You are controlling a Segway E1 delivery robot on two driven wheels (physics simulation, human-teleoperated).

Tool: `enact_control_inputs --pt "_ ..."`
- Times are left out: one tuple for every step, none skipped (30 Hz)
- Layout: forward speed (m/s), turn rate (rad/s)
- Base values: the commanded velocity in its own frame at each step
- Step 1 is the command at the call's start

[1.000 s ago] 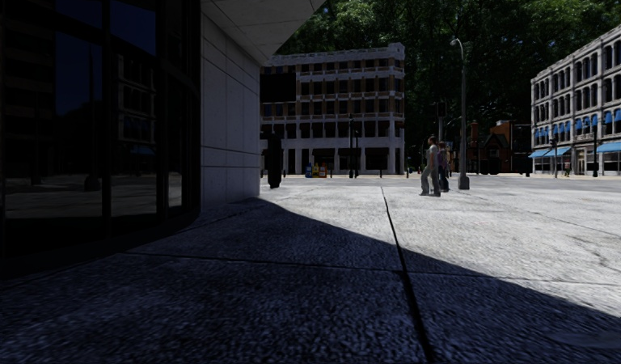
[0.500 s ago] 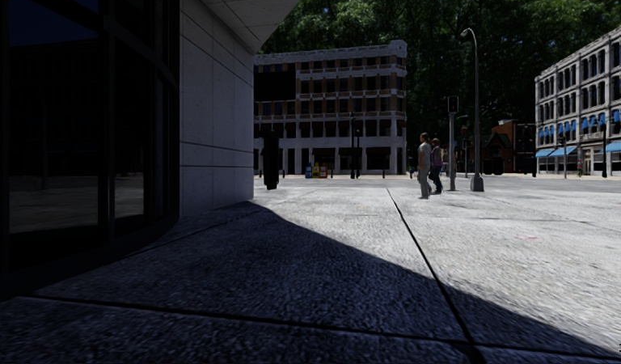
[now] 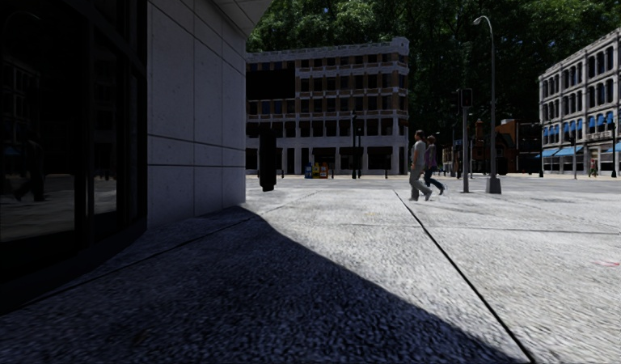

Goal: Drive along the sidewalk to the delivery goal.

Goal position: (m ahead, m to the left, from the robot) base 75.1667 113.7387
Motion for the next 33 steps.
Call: enact_control_inputs --pt "2.0 0.0" --pt "2.0 0.0" --pt "2.0 0.0" --pt "2.0 0.0" --pt "2.0 0.0" --pt "2.0 0.0" --pt "2.0 0.0" --pt "2.0 0.0" --pt "2.0 0.0" --pt "2.0 0.0" --pt "2.0 0.0" --pt "2.0 0.0" --pt "2.0 0.0" --pt "2.0 0.0" --pt "2.0 0.0" --pt "2.0 0.0" --pt "2.0 0.0" --pt "2.0 0.0" --pt "2.0 0.0" --pt "2.0 0.0" --pt "2.0 0.0" --pt "2.0 0.0" --pt "2.0 0.0" --pt "2.0 0.0" --pt "2.0 0.0" --pt "2.0 0.0" --pt "2.0 0.0" --pt "2.0 0.0" --pt "2.0 0.0" --pt "2.0 0.0" --pt "2.0 0.0" --pt "2.0 0.0" --pt "2.0 0.0"
